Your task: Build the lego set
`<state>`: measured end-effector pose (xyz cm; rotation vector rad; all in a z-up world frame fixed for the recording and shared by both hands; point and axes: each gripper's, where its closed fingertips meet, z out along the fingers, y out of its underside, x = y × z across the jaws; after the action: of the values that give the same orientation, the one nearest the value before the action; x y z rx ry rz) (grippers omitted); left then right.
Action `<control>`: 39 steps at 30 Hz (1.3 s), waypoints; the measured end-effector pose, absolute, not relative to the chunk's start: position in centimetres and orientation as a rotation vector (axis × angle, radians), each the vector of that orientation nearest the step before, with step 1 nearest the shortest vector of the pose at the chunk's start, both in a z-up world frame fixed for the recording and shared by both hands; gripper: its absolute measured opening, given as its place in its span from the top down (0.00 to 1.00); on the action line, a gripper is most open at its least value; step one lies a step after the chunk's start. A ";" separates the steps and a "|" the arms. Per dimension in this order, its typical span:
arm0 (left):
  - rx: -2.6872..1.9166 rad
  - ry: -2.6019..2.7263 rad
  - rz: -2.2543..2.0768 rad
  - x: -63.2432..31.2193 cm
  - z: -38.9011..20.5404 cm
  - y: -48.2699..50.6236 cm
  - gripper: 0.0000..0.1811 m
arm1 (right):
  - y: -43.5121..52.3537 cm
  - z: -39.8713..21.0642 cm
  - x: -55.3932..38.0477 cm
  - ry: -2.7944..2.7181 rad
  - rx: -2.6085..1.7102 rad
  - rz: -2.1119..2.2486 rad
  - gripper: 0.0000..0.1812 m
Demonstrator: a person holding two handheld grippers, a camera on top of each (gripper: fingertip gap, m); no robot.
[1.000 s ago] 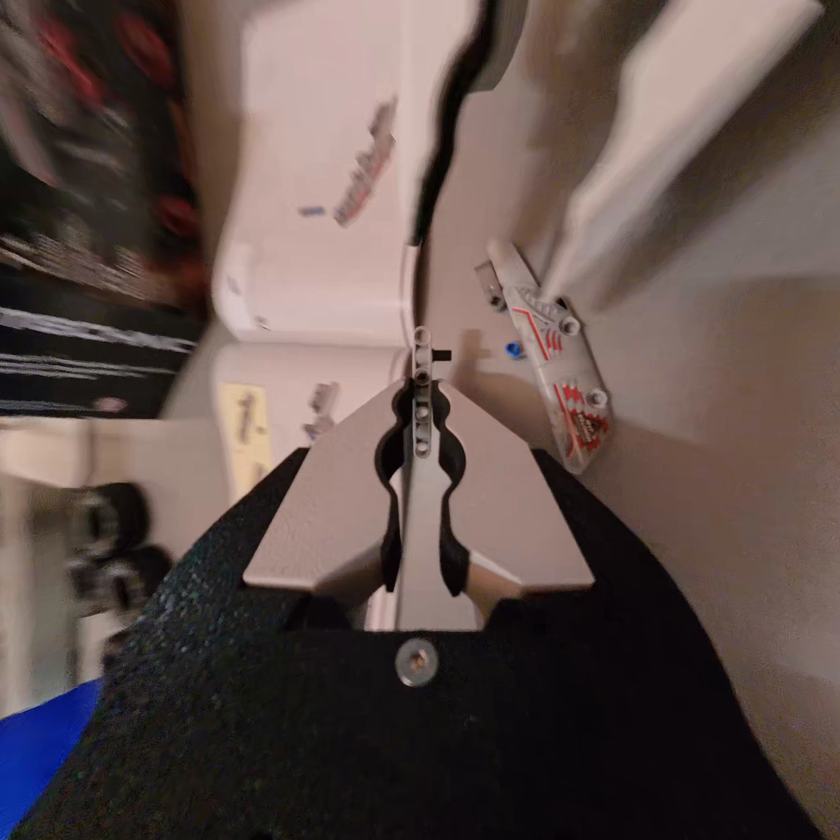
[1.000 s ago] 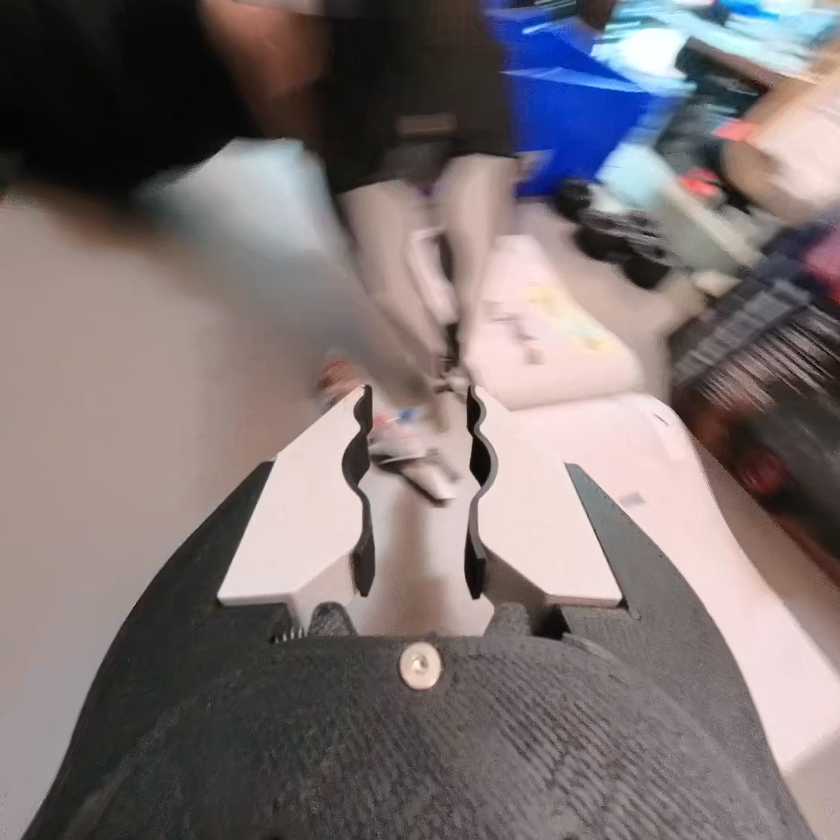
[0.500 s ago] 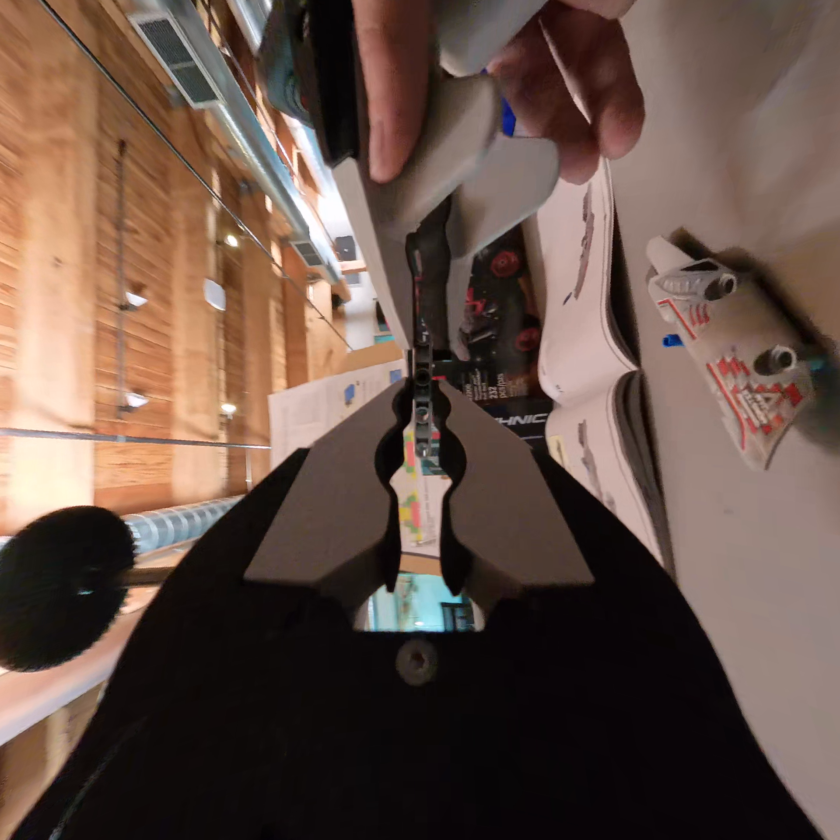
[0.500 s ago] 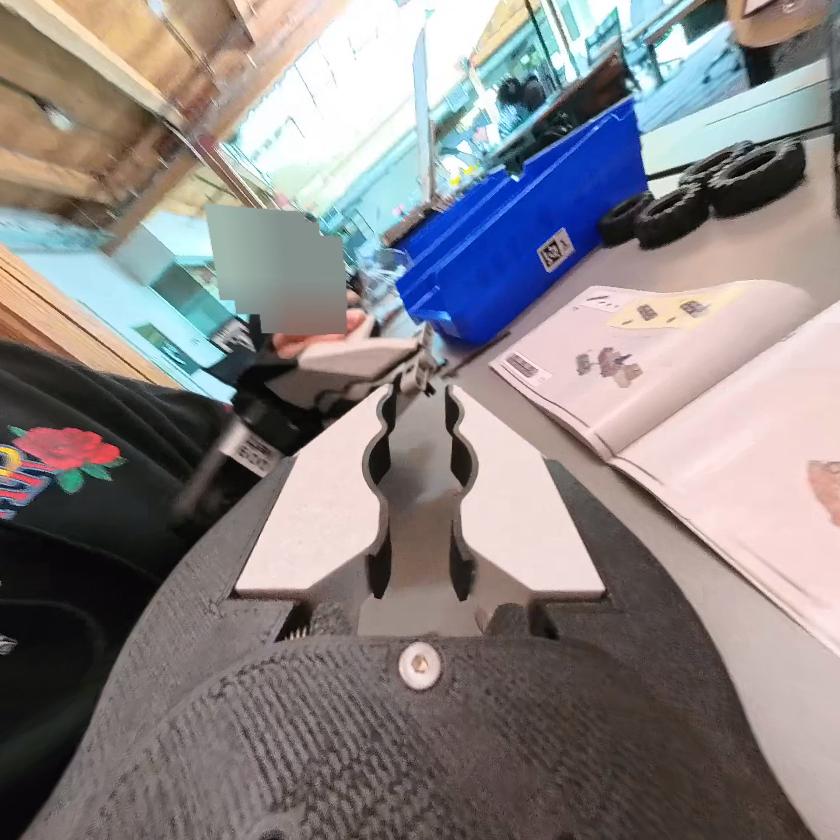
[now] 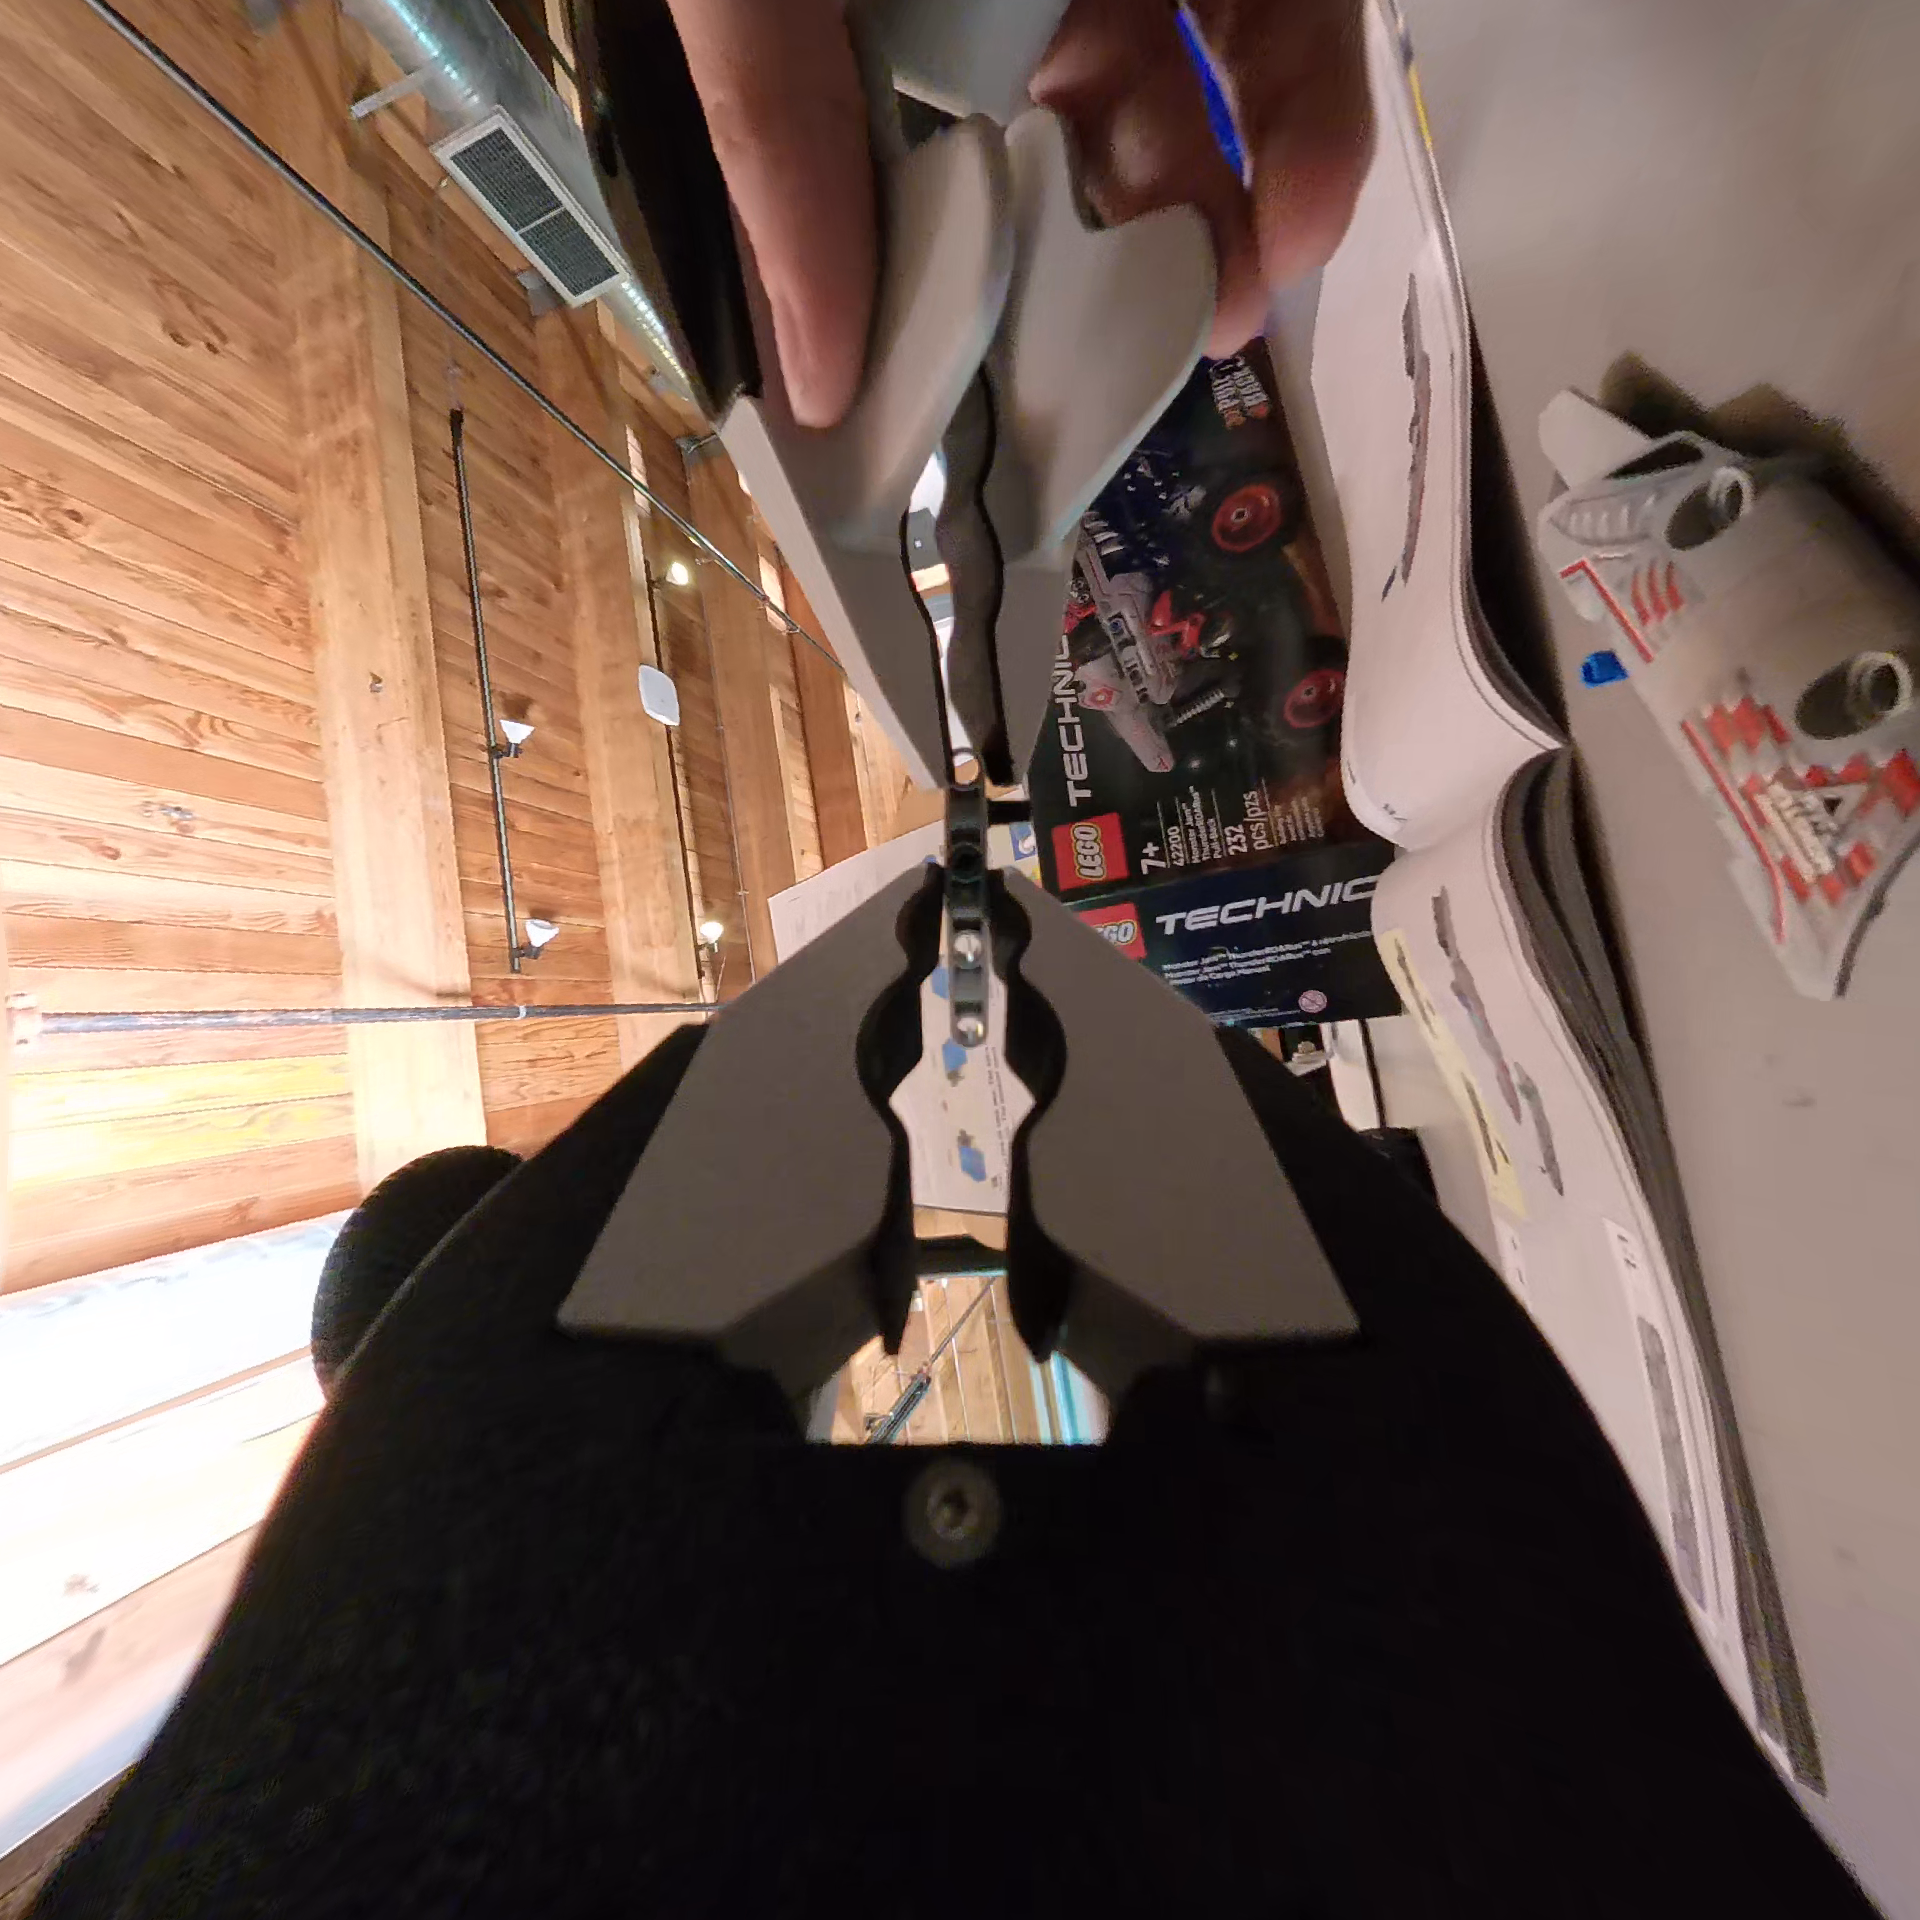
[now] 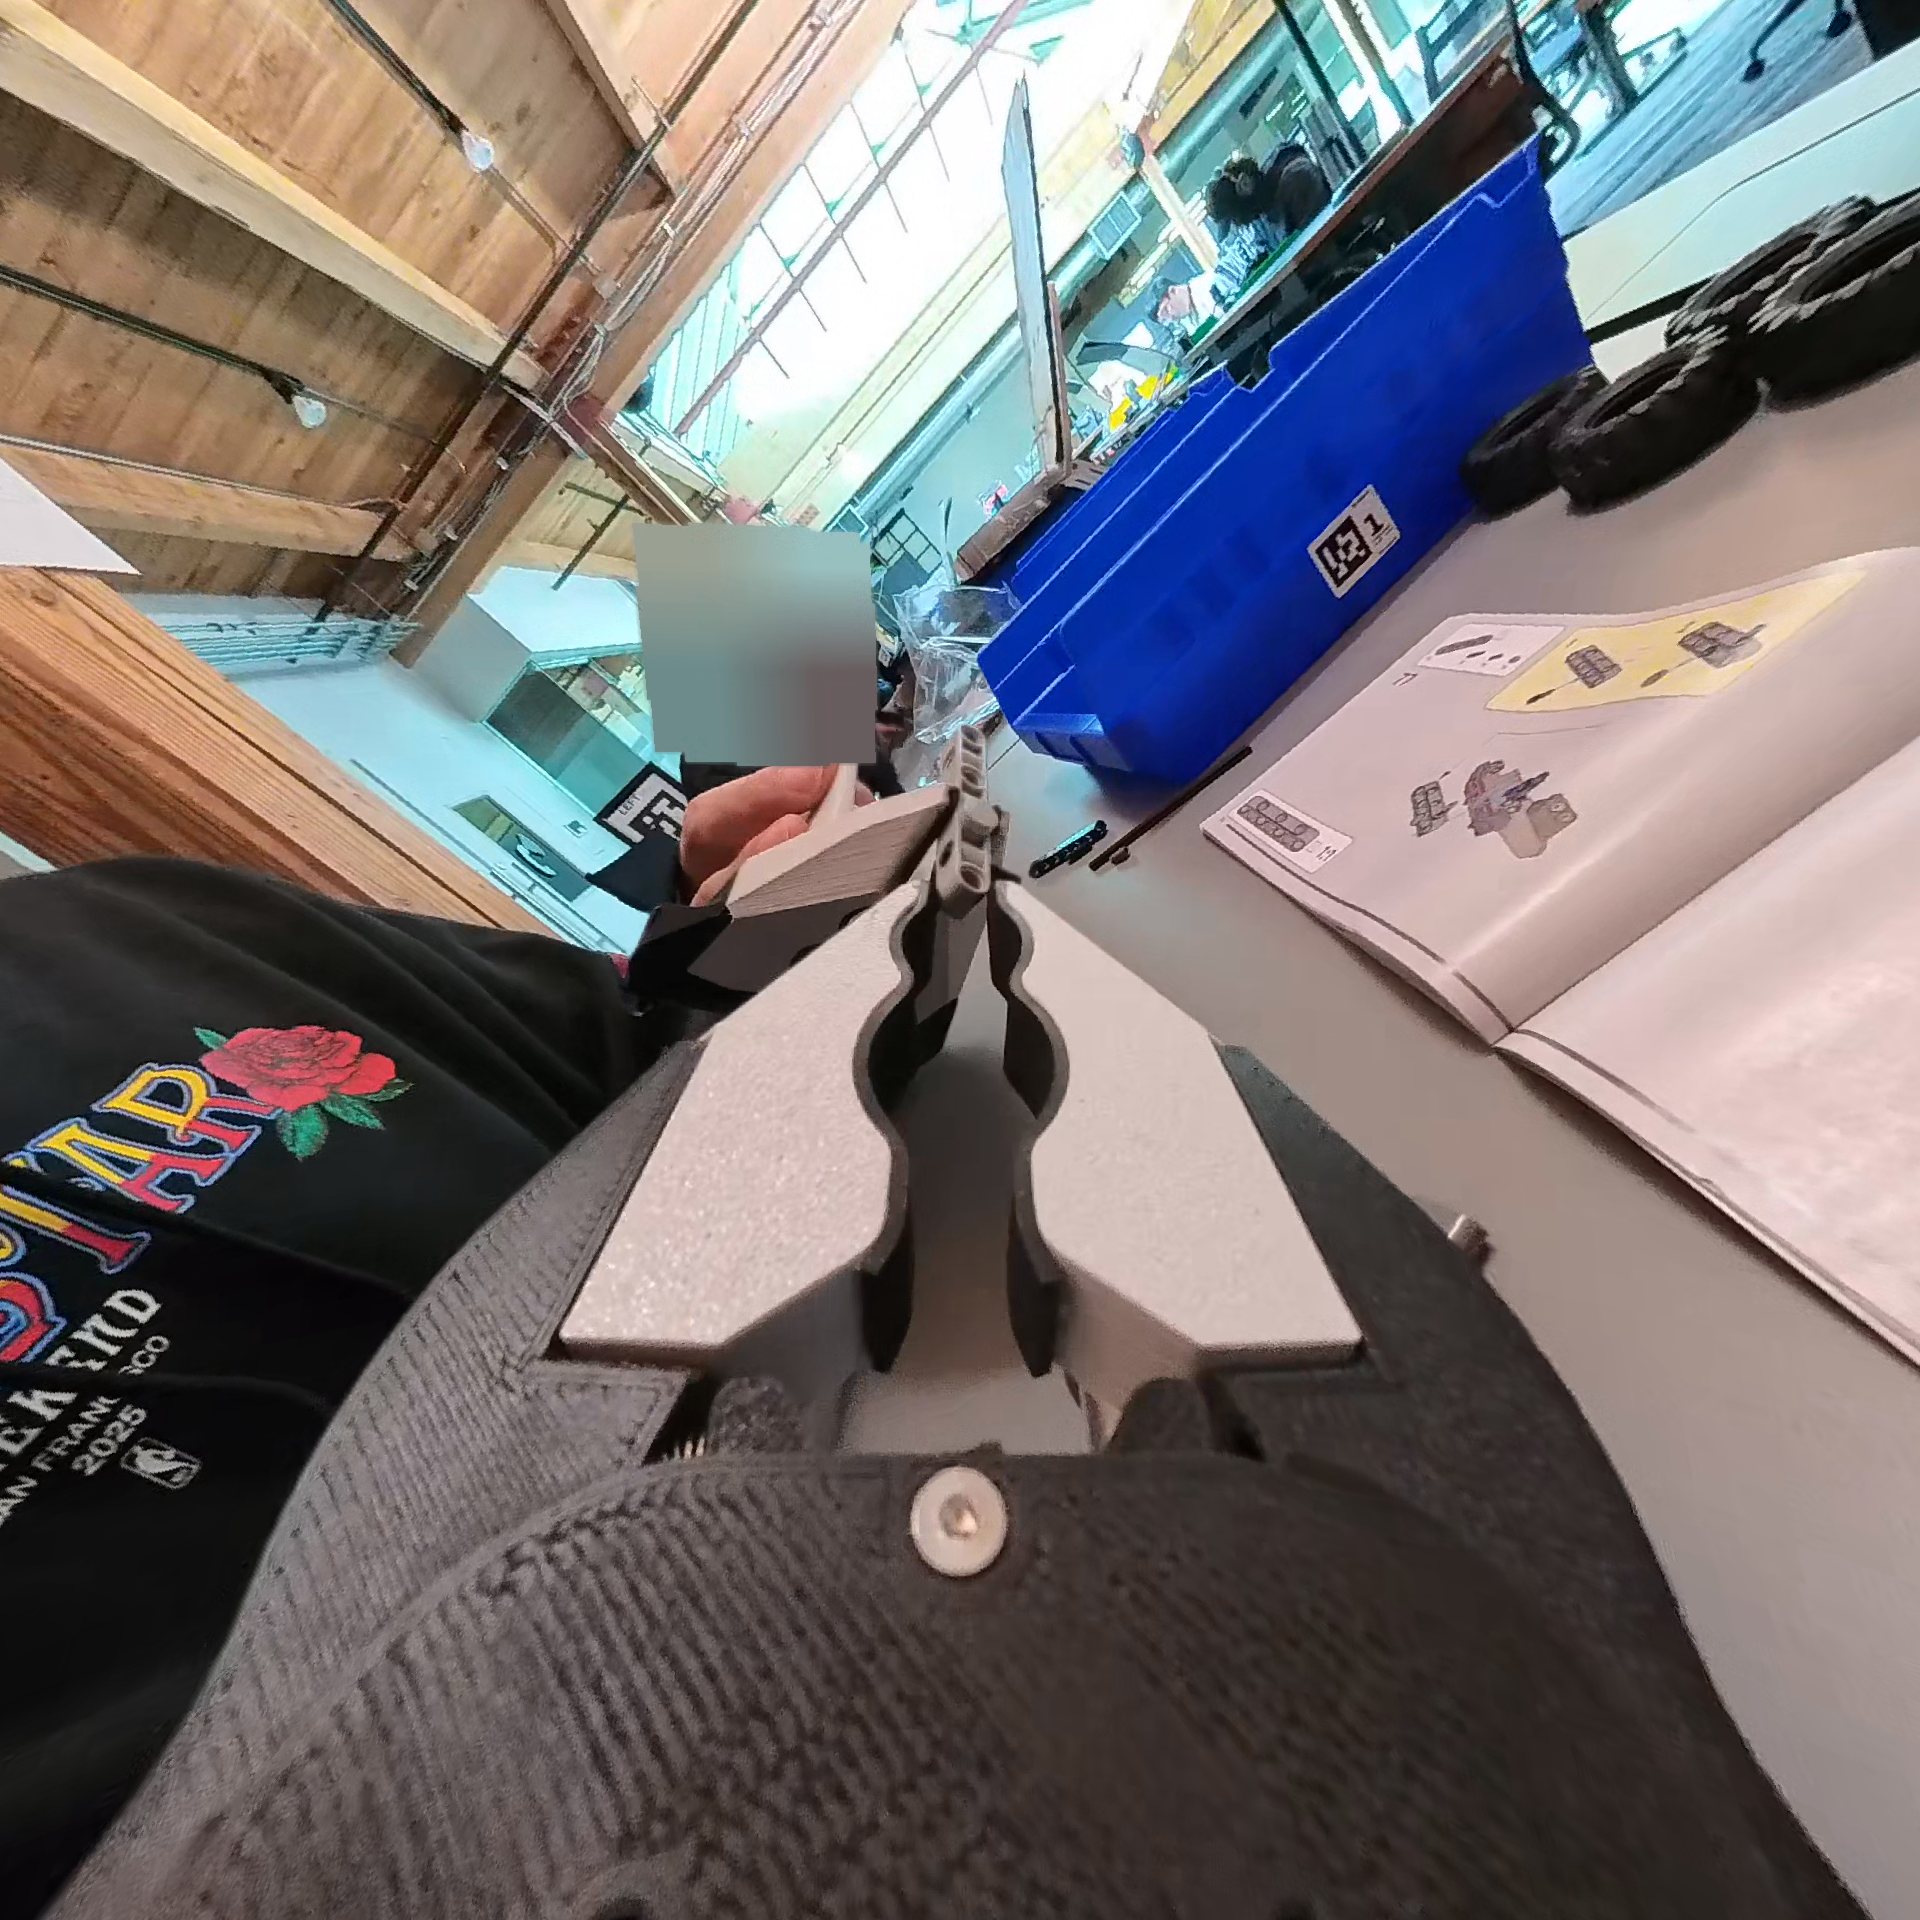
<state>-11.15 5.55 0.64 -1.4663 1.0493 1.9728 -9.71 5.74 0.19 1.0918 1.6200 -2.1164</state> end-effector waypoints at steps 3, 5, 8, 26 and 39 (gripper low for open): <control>-1.540 1.017 1.818 -11.1 0.0 5.6 0.96 | 5.8 0.0 -10.0 1.764 1.057 -2.182 0.96; -1.643 0.935 1.557 -10.2 -0.4 5.6 0.95 | 6.0 -0.3 -10.1 1.981 1.003 -2.238 0.96; -1.767 0.739 1.163 -9.3 0.6 5.5 0.94 | 5.7 -0.1 -9.6 2.313 0.810 -2.315 0.97; -2.397 0.707 0.263 -8.8 -6.2 5.1 0.97 | 4.7 -5.8 -8.8 3.133 0.261 -1.919 0.97; -2.308 0.696 0.182 -8.6 -5.7 5.7 0.98 | 4.8 -5.5 -8.7 3.007 0.341 -1.974 0.97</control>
<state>-8.58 5.73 -5.72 -2.3080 0.6959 0.1817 -8.72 4.85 -5.47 0.3412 3.0069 -1.9737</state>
